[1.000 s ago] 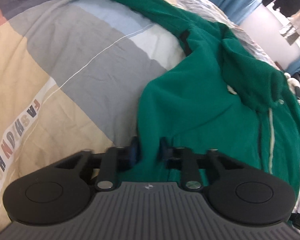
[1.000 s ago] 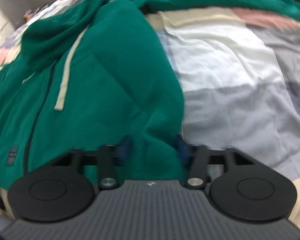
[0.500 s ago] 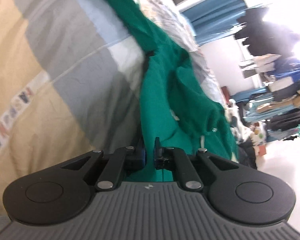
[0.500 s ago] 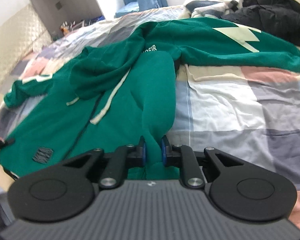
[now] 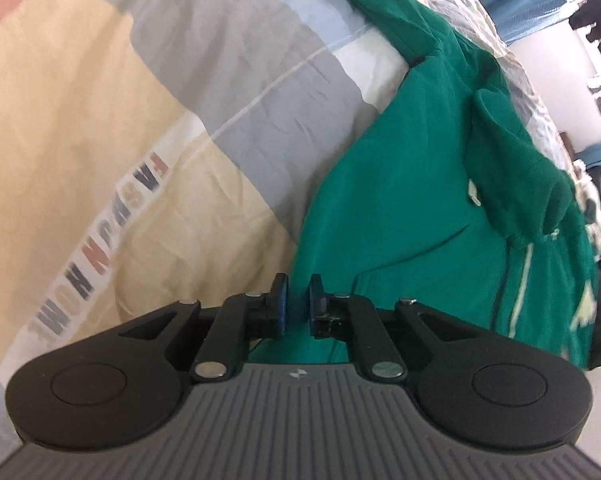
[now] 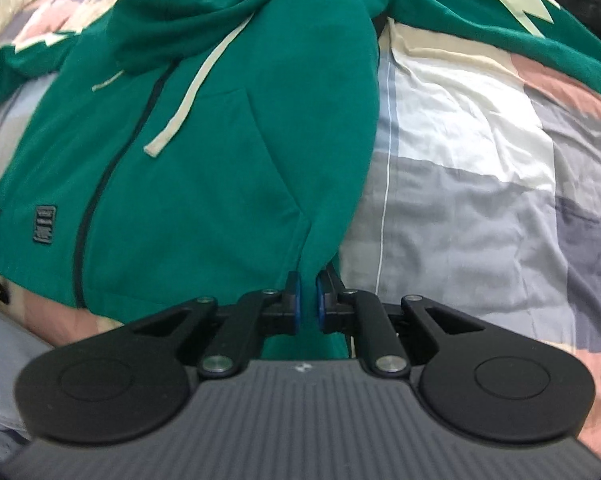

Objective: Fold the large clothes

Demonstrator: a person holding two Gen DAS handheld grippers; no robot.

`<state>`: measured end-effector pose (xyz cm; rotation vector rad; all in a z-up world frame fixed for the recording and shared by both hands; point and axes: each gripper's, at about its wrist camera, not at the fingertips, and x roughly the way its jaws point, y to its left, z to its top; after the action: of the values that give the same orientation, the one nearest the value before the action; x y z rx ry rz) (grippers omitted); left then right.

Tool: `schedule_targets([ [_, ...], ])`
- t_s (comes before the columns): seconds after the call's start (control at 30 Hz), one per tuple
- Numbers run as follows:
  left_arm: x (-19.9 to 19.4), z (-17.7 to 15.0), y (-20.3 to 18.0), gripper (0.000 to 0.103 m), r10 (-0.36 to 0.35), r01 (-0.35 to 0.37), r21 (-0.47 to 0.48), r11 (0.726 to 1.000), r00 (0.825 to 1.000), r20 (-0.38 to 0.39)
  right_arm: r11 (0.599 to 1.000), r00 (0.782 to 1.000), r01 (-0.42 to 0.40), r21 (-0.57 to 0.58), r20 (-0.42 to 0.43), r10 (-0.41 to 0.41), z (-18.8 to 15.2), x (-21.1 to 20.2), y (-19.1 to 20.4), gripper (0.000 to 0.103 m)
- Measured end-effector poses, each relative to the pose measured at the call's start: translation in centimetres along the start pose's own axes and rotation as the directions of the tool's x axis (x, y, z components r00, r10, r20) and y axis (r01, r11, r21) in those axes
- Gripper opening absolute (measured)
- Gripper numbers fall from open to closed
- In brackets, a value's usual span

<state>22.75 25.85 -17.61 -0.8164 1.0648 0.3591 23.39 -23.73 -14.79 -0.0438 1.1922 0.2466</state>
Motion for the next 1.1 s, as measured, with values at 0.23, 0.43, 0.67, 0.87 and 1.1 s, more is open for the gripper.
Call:
schedule_targets([
  [0.23, -1.9, -1.2, -1.4, 0.067, 0.027, -0.033, 0.131, 0.991, 0.998, 0.048, 0.998, 0.998, -0.044, 0.043, 0.035, 0.042, -0.2, -1.5, -1.2, 0.044],
  [0.43, -5.0, -2.9, -5.8, 0.068, -0.046, 0.018, 0.252, 0.968, 0.993, 0.105, 0.993, 0.986, -0.083, 0.084, 0.151, 0.07, 0.3, -3.8, -2.8, 0.076],
  [0.67, -7.5, -7.1, -15.2, 0.068, -0.167, 0.045, 0.452, 0.891, 0.958, 0.233, 0.982, 0.942, -0.099, 0.161, 0.334, 0.041, 1.5, -6.2, -6.2, 0.076],
  [0.87, -5.8, -11.7, -22.8, 0.068, -0.289, 0.12, 0.573, 0.81, 0.933, 0.213, 0.964, 0.879, -0.084, 0.25, 0.475, -0.046, 2.5, -6.1, -10.5, 0.076],
  [1.1, 0.2, -15.5, -28.1, 0.068, -0.3, 0.102, 0.661, 0.744, 0.934, 0.193, 0.922, 0.841, -0.082, 0.379, 0.523, -0.14, 4.8, -3.0, -18.7, 0.077],
])
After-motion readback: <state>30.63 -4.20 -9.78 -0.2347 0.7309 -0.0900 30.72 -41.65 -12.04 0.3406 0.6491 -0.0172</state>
